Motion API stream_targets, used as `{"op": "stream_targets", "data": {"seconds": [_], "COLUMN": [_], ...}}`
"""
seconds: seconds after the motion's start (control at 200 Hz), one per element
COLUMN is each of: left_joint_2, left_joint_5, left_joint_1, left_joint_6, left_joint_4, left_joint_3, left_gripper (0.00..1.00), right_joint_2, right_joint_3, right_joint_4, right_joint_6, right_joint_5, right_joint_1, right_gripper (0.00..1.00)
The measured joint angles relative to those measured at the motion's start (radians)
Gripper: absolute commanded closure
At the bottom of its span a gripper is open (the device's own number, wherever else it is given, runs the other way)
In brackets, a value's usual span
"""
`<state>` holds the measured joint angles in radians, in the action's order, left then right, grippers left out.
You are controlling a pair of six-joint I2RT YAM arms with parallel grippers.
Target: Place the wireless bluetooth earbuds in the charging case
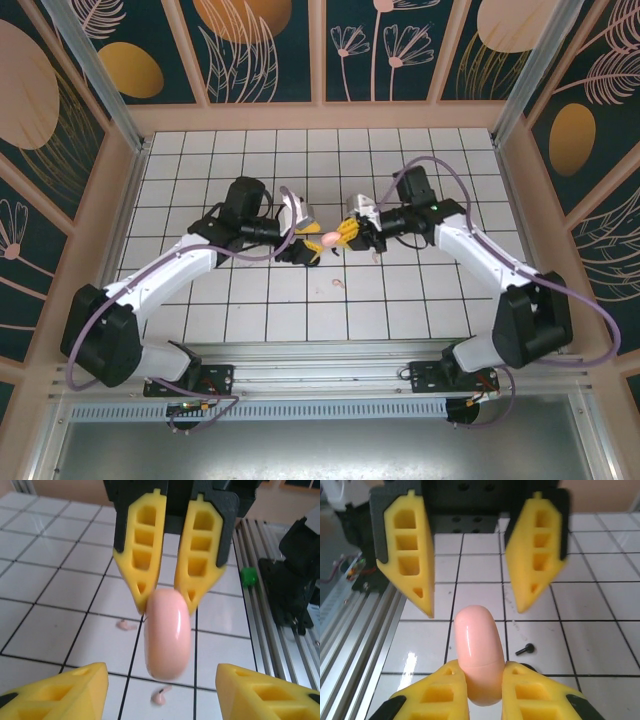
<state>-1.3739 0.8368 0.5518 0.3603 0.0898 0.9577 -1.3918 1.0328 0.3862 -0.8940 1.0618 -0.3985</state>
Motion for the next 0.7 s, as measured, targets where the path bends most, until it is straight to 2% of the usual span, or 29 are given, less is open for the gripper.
{"op": "stream_targets", "data": {"seconds": [0.145,0.305,0.701], "left_joint_2": [0.011,0.011,0.01], "left_joint_5": [0.02,0.045,0.082], "left_joint_1": [0.0,0.0,0.0], "left_joint_6": [-0.043,-0.063,-0.082], "left_joint_4": [-0.123,-0.209,-0.266], "left_joint_3": [-0.047,-0.049,-0.049], "left_gripper": [0.4,0.4,0.44], "right_joint_2": [0.09,0.12,0.117], "right_joint_3": [-0.094,-0.127,-0.148], "right_joint_4": [-0.13,-0.227,-0.398], "right_joint_6": [0.099,0.182,0.312], "right_joint_5": [0.059,0.107,0.152], "right_joint_1": [0.049,0.06,0.058], "right_gripper": [0.88,0.88,0.88]}}
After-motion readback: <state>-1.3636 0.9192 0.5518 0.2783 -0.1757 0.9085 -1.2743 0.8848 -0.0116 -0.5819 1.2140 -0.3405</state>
